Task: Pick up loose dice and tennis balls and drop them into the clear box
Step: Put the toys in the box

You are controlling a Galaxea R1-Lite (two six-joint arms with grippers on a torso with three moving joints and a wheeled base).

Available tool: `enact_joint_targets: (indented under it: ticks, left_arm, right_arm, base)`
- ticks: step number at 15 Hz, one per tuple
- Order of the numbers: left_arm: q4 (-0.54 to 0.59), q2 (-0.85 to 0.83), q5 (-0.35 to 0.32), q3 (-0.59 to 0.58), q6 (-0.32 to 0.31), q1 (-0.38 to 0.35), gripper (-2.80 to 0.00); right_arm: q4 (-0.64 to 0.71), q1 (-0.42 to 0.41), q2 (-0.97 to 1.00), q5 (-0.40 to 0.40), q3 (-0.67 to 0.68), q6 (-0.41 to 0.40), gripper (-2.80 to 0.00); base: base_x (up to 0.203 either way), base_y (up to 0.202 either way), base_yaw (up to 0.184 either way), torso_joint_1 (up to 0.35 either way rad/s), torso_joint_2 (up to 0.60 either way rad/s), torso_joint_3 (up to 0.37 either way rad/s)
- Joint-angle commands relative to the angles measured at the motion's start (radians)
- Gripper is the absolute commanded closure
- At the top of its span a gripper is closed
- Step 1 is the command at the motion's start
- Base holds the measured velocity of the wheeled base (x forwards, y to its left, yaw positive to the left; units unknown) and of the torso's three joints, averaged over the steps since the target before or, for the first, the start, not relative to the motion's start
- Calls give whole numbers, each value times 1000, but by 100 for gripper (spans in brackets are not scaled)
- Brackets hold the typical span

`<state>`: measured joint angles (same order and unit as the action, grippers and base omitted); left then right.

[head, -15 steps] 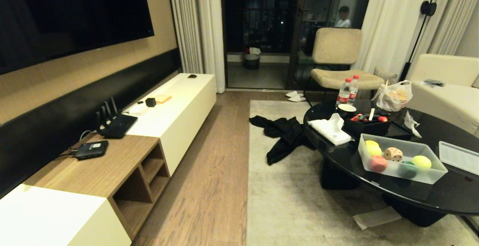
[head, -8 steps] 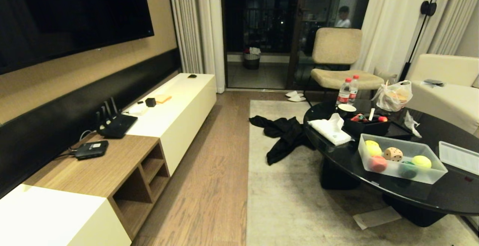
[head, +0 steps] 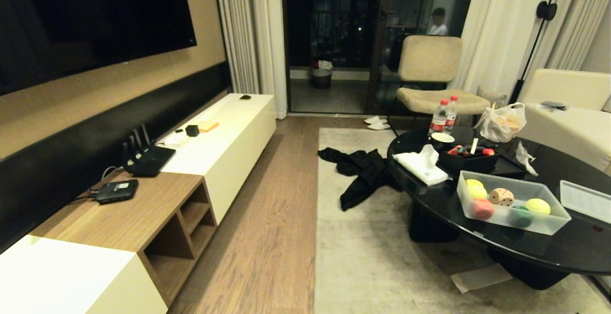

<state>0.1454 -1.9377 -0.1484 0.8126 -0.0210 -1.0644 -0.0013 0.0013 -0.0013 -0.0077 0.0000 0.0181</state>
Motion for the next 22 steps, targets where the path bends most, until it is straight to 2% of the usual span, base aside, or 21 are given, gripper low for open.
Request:
enact_joint_targets:
  ticks: [1, 5, 9, 11, 15, 18, 22]
  left_arm:
    - [9, 157, -5, 52, 57, 169, 0]
    - [83, 221, 0, 177, 174, 433, 0]
    - [104, 281, 14, 200, 248, 705, 0]
    - [103, 310, 45, 211, 292, 863, 0]
    - [102, 397, 111, 225, 350, 1116, 0]
    - [108, 502, 154, 219, 358, 1253, 0]
    - [109, 699, 185, 137, 352, 1293, 0]
  right_arm:
    - [0, 0, 1, 0, 1, 0, 0]
    - [0, 0, 1, 0, 1, 0, 0]
    - [0, 0, 1, 0, 0, 0, 0]
    - [0, 0, 1, 0, 0, 0, 0]
    - [0, 0, 1, 0, 2, 0, 0]
    - [0, 0, 1, 0, 1, 0, 0]
    - [0, 0, 1, 0, 0, 0, 0]
  base:
    - [0, 0, 0, 0, 0, 0]
    - [0, 0, 0, 0, 0, 0]
    - [0, 0, 0, 0, 0, 0]
    - [0, 0, 0, 0, 0, 0]
    - [0, 0, 0, 0, 0, 0]
    - [0, 0, 0, 0, 0, 0]
    - [0, 0, 0, 0, 0, 0]
